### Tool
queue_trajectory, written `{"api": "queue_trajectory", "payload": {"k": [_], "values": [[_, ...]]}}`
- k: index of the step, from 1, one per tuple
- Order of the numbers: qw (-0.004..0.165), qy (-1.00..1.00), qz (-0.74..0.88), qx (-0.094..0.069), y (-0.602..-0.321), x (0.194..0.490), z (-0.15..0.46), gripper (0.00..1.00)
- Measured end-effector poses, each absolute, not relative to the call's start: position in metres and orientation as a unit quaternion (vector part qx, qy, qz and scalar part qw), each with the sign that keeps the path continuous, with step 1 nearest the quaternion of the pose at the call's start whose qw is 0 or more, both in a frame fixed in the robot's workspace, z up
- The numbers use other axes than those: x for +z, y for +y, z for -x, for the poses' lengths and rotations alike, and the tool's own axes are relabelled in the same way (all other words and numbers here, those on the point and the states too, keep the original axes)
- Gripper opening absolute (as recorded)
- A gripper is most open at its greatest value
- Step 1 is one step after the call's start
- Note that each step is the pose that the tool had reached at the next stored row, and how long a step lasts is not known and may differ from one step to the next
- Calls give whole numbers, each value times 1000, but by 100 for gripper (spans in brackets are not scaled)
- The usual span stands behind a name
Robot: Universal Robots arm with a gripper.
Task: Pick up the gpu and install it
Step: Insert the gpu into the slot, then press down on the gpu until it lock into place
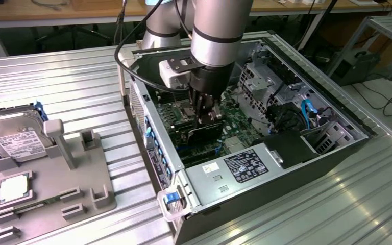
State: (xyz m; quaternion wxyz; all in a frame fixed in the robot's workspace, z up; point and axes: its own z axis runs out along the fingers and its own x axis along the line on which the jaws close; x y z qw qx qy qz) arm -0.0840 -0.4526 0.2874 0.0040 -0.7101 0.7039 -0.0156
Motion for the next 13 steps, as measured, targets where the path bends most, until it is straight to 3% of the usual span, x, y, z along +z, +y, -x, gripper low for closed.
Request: {"api": "queue_trajectory", "payload": {"k": [13], "values": [[4, 704, 710, -16, -453, 287, 84, 11]]}}
